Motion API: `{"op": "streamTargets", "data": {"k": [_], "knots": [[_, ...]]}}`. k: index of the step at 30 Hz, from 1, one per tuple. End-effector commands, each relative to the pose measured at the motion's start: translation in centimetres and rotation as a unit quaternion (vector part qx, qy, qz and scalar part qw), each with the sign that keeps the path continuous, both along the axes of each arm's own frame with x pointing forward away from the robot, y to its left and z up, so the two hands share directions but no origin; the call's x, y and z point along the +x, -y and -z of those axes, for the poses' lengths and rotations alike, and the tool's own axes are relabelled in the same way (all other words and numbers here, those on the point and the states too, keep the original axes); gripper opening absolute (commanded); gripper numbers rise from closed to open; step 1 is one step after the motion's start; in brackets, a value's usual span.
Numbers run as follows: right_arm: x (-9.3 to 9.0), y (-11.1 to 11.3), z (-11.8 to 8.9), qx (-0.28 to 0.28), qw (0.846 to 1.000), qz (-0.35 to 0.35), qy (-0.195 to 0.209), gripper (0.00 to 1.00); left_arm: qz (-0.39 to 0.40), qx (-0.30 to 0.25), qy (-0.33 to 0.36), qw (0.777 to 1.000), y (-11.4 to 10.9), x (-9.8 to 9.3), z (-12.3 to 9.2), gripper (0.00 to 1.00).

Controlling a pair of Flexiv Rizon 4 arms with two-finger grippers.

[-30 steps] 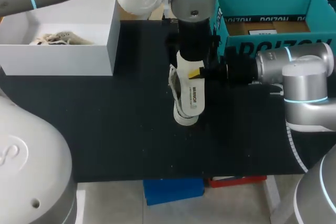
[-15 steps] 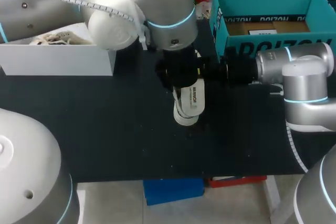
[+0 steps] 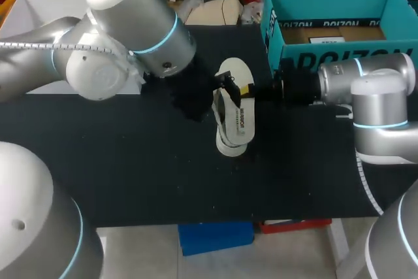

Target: Take the shoe out of the shoebox, open the shoe tongue, remove and reinsert the insole, then place the shoe into the shoebox

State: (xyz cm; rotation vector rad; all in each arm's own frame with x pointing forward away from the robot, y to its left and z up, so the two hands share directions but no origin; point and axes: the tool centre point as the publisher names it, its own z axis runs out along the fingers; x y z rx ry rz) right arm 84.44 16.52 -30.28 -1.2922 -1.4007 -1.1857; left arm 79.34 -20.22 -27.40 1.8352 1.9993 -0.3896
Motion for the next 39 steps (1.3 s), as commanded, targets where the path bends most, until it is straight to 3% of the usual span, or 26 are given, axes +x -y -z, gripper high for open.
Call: {"op": "streamTargets", "data": {"k": [1,6,10,17,21,37,39], "knots": [[0.0,-0.1,0.0,-0.001,1.0,0.001,0.0,0.0,0.003,-0.038,0.006,0.999,-0.4,-0.2,0.2,1.0],[0.0,-0.1,0.0,-0.001,1.0,0.001,0.0,0.0,0.003,-0.038,0.006,0.999,-0.4,-0.2,0.2,1.0],[0.0,-0.1,0.0,-0.001,1.0,0.001,0.0,0.0,0.017,-0.143,0.012,0.989,-0.3,-0.8,0.6,1.0],[0.0,-0.1,0.0,-0.001,1.0,0.001,0.0,0.0,0.035,-0.244,0.021,0.969,-0.7,-0.4,1.7,1.0],[0.0,-0.1,0.0,-0.001,1.0,0.001,0.0,0.0,0.056,-0.298,0.067,0.951,-1.3,-0.5,1.9,1.0],[0.0,-0.1,0.0,-0.001,1.0,0.001,0.0,0.0,0.067,-0.286,0.076,0.953,-1.2,-0.5,2.2,1.0],[0.0,-0.1,0.0,-0.001,1.0,0.001,0.0,0.0,0.058,-0.325,0.092,0.94,-1.4,-0.8,2.2,1.0]]}}
